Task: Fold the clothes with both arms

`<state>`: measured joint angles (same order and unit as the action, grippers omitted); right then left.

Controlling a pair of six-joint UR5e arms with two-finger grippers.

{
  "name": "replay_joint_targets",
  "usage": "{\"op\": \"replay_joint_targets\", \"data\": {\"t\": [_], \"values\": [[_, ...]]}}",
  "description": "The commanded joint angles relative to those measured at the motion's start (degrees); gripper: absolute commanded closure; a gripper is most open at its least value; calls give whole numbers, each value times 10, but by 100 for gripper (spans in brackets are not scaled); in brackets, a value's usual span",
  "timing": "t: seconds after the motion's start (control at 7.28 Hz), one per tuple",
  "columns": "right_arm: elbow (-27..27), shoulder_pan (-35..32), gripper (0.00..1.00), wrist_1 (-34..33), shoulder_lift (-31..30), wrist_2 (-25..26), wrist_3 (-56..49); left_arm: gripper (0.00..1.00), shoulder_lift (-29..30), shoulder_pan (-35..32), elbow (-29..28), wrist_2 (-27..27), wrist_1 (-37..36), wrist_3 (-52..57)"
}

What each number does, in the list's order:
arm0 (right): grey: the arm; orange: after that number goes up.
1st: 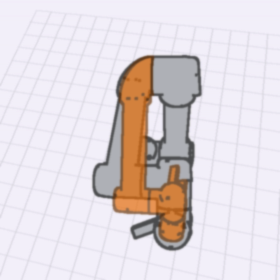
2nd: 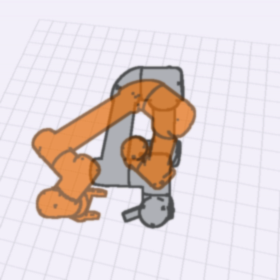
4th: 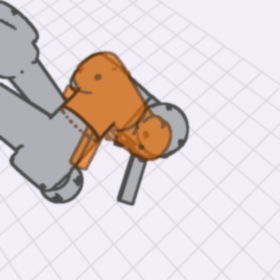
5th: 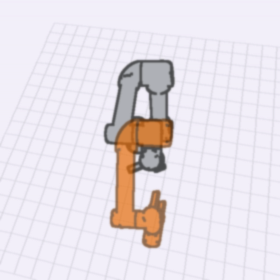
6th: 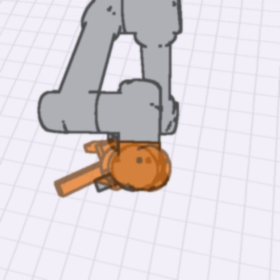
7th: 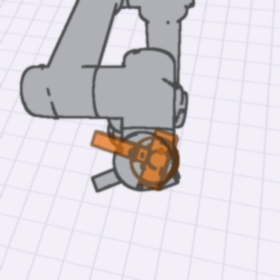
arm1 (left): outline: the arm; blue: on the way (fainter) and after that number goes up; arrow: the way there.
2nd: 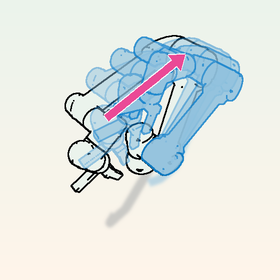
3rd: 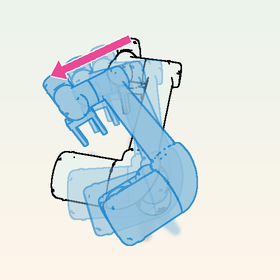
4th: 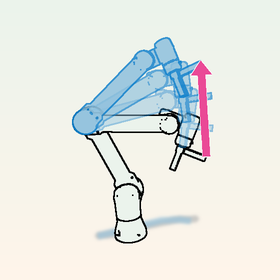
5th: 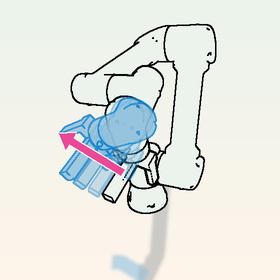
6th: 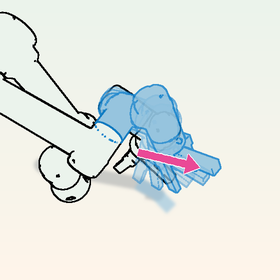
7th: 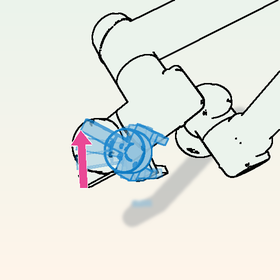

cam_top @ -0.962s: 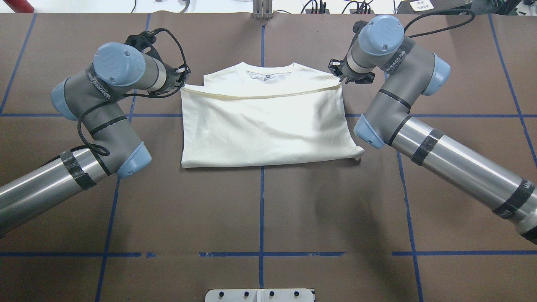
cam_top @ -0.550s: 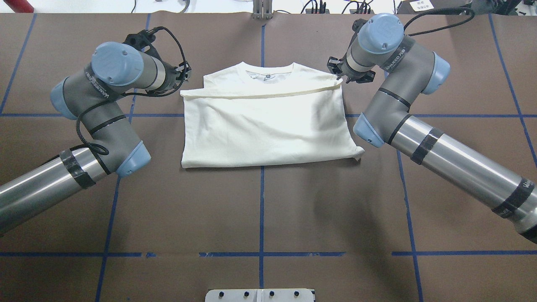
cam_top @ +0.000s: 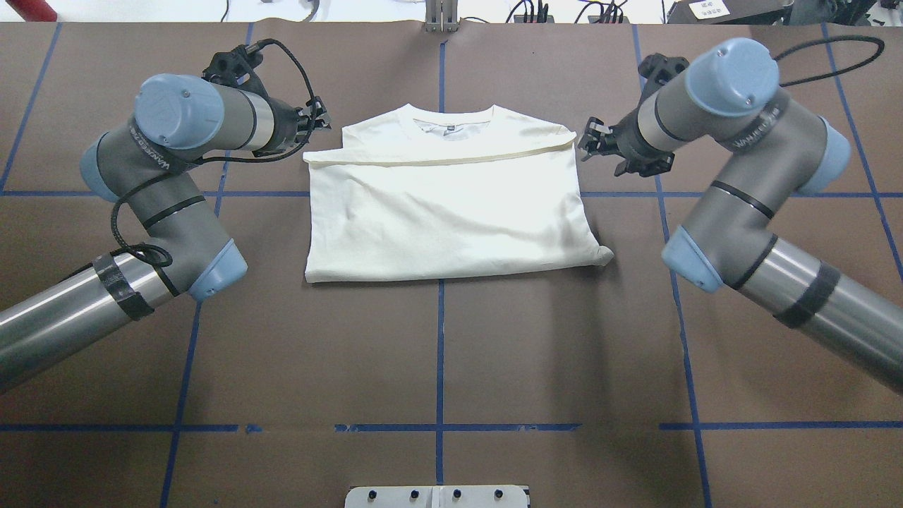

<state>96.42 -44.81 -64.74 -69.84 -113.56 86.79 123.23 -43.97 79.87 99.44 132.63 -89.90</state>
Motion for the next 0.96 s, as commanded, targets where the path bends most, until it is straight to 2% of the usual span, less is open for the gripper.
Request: {"op": "replay_joint_targets", "data": {"t": [0.0,0.27,0.69,0.82], "values": [[57,52,22,2,-47,17,105,48,-3,0,6,3,0,-3],[48,81,22,2,-47,56,126,48,-4,0,6,3,0,-4],[19,95,24,2,-37,62,136,48,-5,0,7,1,0,-4],[19,101,32,2,-36,62,138,48,-5,0,6,0,0,-4]]}}
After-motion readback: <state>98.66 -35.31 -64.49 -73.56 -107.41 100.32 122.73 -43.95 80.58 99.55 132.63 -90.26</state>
